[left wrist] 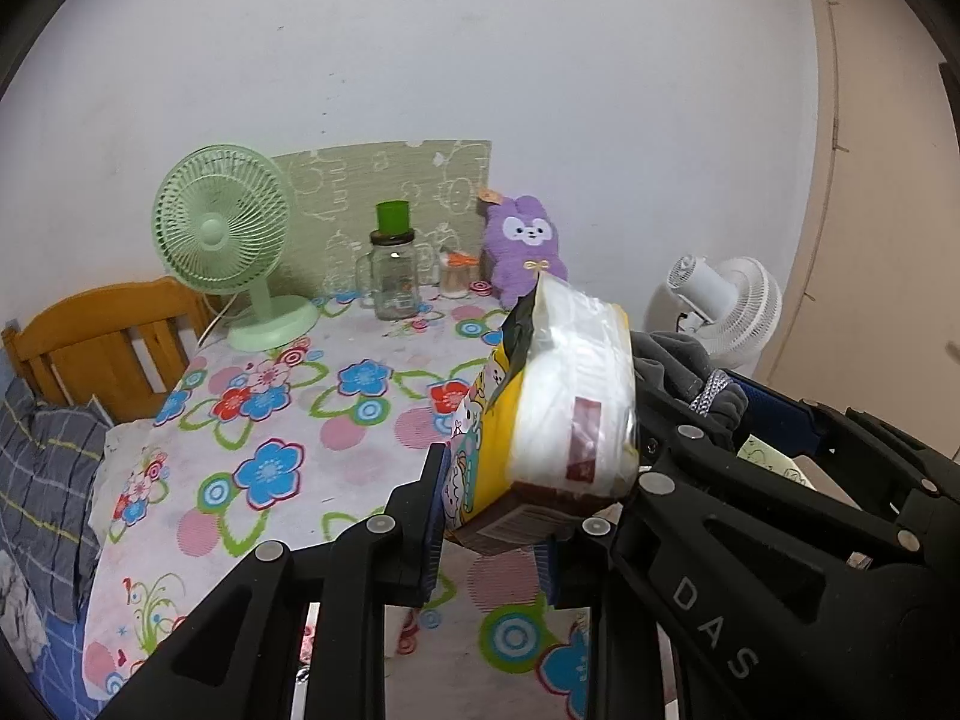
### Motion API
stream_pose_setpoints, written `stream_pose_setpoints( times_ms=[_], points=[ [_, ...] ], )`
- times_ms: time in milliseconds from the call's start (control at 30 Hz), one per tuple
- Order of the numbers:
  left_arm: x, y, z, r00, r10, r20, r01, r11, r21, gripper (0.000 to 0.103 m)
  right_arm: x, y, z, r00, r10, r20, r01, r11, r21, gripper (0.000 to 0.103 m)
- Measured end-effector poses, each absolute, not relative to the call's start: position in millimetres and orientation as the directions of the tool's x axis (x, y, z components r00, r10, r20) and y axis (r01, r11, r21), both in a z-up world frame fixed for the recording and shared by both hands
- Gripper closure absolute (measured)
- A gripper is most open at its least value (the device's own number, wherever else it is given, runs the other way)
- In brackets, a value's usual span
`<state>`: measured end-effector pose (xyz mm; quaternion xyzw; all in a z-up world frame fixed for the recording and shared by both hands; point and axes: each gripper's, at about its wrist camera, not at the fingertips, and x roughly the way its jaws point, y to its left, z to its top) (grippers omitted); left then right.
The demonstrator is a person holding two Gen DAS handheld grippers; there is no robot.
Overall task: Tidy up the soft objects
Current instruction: 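Lift the tissue pack and grey glove and carry both toward the fabric box, then lower the tissue pack and glove into the box and open both tools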
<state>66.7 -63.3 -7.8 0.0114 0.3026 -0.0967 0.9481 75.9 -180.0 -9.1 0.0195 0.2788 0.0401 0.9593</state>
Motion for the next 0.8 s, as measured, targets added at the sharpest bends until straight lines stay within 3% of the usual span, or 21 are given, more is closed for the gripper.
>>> stream_pose_setpoints(
  times_ms=[800],
  points=[
    [88, -139, -26, 0.754, -0.242, -0.610, 0.283, 0.959, -0.031, 0.079, 89, -253, -28, 0.834, 0.025, -0.552, 0.025, 0.996, 0.083, 0.053]
  ],
)
